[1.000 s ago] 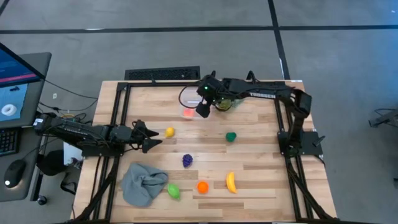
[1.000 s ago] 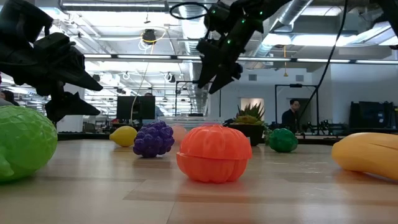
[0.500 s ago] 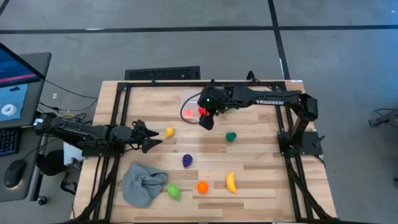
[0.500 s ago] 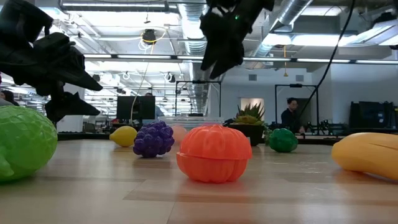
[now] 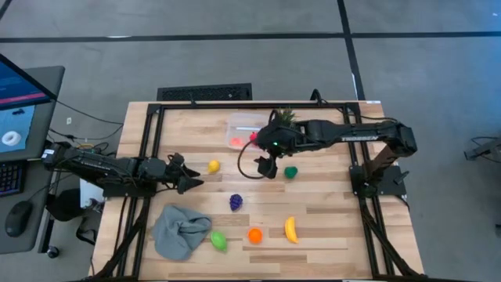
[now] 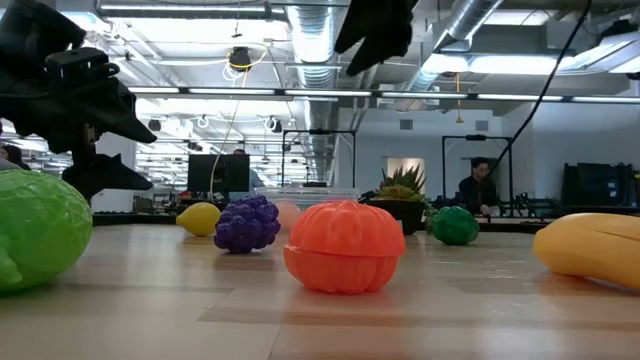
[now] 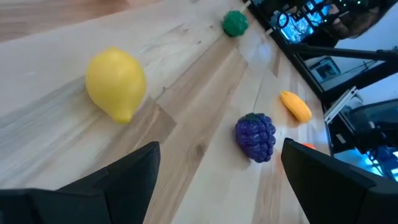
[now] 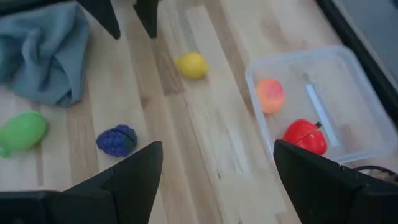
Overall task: Pick and placing Produce into tupperware
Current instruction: Put the green melon into the transparent container
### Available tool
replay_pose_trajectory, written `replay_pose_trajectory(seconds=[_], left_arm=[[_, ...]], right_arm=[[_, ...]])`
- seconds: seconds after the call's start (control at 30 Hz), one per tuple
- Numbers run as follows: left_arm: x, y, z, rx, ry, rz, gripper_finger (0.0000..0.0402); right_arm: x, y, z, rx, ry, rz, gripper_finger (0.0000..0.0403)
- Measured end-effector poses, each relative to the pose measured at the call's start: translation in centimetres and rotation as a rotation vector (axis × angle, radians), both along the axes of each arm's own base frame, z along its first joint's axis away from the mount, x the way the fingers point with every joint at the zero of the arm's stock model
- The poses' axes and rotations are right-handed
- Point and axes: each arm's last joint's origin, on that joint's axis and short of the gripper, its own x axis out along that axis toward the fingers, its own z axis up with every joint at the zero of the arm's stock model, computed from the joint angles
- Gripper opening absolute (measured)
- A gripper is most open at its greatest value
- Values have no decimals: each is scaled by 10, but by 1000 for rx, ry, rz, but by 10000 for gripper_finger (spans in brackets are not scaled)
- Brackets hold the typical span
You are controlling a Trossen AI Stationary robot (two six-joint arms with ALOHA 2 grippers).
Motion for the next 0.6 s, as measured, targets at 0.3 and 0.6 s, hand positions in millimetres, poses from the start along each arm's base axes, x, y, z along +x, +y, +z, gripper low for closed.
replay_pose_trajectory(seconds=[0.3,0.6], left_arm=[[4,-3,11,-47,-123,-71,323],[15,-6,75,280,-320,-220,323]], right_arm=[[-26,26,25,-59,-63,-81,329],[-43,55,36,-146,-109,-147,329]])
